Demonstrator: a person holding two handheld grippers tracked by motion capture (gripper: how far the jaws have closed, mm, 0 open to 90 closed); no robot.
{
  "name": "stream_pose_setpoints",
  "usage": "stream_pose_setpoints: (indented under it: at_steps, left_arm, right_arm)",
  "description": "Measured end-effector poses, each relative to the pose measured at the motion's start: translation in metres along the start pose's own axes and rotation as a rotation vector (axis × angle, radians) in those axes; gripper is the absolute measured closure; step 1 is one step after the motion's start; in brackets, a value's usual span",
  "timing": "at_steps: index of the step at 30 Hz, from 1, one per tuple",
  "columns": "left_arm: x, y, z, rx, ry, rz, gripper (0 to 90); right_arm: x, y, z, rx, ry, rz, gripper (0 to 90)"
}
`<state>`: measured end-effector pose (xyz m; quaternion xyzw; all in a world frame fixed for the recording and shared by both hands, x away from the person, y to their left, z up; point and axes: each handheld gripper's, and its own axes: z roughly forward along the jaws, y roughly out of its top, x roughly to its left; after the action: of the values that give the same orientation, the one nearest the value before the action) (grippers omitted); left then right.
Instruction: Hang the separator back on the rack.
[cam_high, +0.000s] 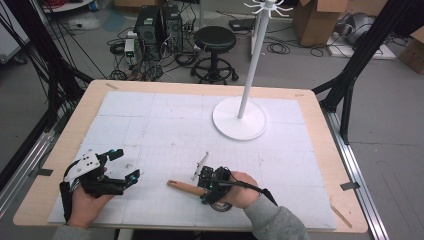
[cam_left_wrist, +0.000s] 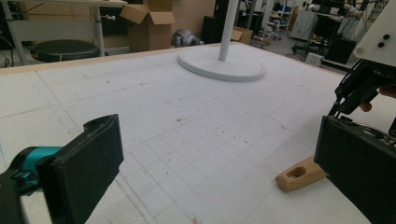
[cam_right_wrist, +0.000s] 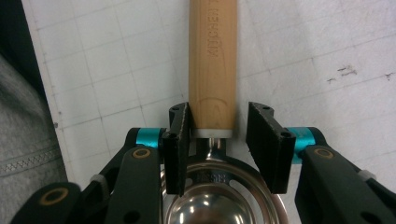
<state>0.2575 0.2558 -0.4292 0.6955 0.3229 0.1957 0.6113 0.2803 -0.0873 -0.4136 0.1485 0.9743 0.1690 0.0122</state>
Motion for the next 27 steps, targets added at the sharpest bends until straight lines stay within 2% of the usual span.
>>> stream_pose_setpoints:
  at_steps: [9, 16, 21, 23, 27]
  left_arm:
    - [0.0006, -0.0003, -0.0016, -0.002, 0.005, -0.002, 1.8]
    - [0.0003, -0.0003, -0.0011, 0.004, 0.001, 0.0, 1.8]
    - [0.0008, -0.0002, -0.0014, -0.002, 0.003, -0.002, 1.8]
    - [0.0011, -0.0003, -0.0015, -0.001, 0.003, -0.001, 1.8]
    - [0.0013, -0.0003, -0.0017, -0.002, 0.003, -0.005, 1.8]
  right_arm:
    - [0.0019, 0.0, -0.0014, 0.02, -0.008, -0.006, 68.1]
    - [0.0032, -0.0004, -0.0017, 0.018, -0.018, -0.021, 69.5]
    - [0.0026, -0.0028, -0.0026, -0.006, -0.013, -0.024, 69.7]
    - [0.0014, -0.0035, -0.0039, -0.013, -0.025, -0.022, 69.7]
    - [-0.0018, -0.0057, -0.0088, -0.056, -0.019, -0.018, 69.8]
